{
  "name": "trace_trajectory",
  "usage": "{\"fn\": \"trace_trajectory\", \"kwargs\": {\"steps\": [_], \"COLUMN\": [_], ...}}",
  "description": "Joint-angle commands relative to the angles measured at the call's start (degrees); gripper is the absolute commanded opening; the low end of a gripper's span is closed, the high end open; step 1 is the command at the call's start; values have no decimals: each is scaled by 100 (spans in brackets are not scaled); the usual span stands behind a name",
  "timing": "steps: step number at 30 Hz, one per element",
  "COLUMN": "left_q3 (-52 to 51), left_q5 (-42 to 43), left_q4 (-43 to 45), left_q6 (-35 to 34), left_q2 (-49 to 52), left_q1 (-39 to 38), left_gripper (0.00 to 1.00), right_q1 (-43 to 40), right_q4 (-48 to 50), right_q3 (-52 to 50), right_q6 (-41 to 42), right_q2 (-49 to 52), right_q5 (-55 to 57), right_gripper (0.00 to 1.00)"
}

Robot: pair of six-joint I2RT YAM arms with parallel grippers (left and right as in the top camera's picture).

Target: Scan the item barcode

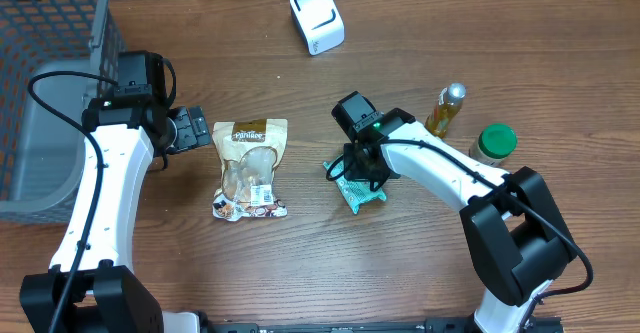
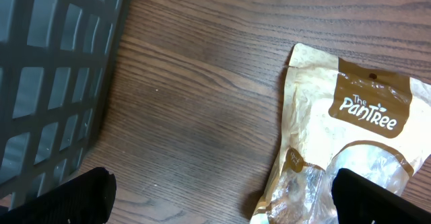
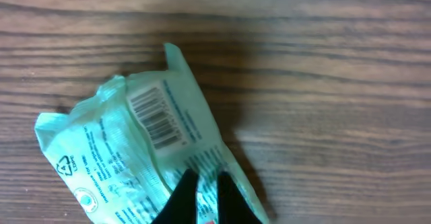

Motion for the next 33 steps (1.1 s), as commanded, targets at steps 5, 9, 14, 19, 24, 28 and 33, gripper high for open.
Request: {"fn": "trace_trajectory", "kwargs": {"steps": [5, 9, 14, 19, 24, 28, 33], "left_q3": [79, 79, 79, 79, 79, 79, 79], "left_q5": [-70, -68, -70, -70, -70, -70, -70], "left_q4": [4, 4, 4, 7, 4, 4, 4], "left_q6": [63, 63, 63, 63, 63, 63, 63], "left_q2": [-39, -39, -39, -39, -39, -39, -39], "left_q1": [-2, -2, 0, 0, 0, 0, 4], "left_gripper": [99, 100, 100, 100, 99, 99, 100], "right_q1": [-111, -52, 140, 367, 448, 446, 439], "right_q4": [-868, -876, -798, -393, 2, 61, -120], "right_q3": [1123, 1126, 942, 608, 271, 122, 85], "right_q6": [-345, -643, -640, -629, -595, -573, -568], "right_q2": [-164, -164, -164, -160, -160, -160, -160], "right_q5": [-728, -1860, -1899, -1862, -1652, -1381, -564], "right_gripper": [14, 15, 14, 13, 13, 12, 11]}}
